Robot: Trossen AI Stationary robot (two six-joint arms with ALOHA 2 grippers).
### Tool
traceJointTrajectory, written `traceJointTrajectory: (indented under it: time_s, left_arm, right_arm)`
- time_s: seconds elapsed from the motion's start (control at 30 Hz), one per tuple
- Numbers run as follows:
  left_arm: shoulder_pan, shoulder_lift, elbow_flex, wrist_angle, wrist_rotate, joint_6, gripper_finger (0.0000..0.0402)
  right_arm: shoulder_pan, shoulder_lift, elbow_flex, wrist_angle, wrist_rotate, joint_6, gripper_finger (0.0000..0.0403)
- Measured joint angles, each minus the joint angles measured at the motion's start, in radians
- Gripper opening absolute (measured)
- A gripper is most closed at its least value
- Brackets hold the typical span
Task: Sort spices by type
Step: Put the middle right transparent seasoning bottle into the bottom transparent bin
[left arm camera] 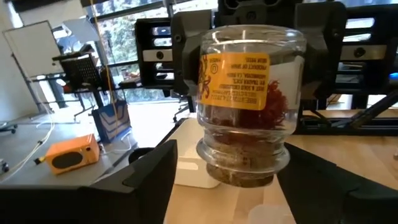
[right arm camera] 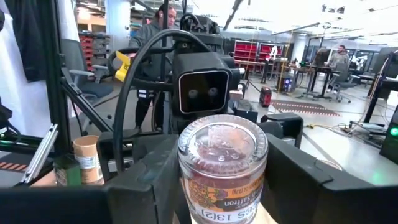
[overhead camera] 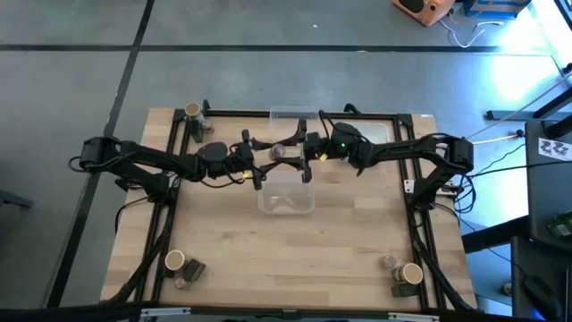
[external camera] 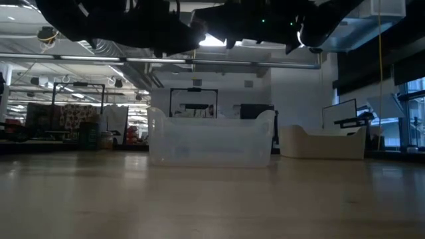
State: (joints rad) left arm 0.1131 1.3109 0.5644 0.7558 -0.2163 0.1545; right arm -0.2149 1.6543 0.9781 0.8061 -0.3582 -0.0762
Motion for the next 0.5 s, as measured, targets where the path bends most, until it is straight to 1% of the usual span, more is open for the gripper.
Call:
traceJointTrajectory:
  time_s: [0.33,0.5]
  left_arm:
    - [-0.023,0.0,-0.002,0.0,-0.008,0.072,0.0141]
    - [-0.026,0.001,-0.002,-0.007,-0.008,0.085,0.0105]
  right_arm:
    - [0.006,-0.001,0.002,-0.013,0.011,-0.009,0.0195]
    - [0.006,-0.002,0.002,-0.017,0.008,-0.009,0.02]
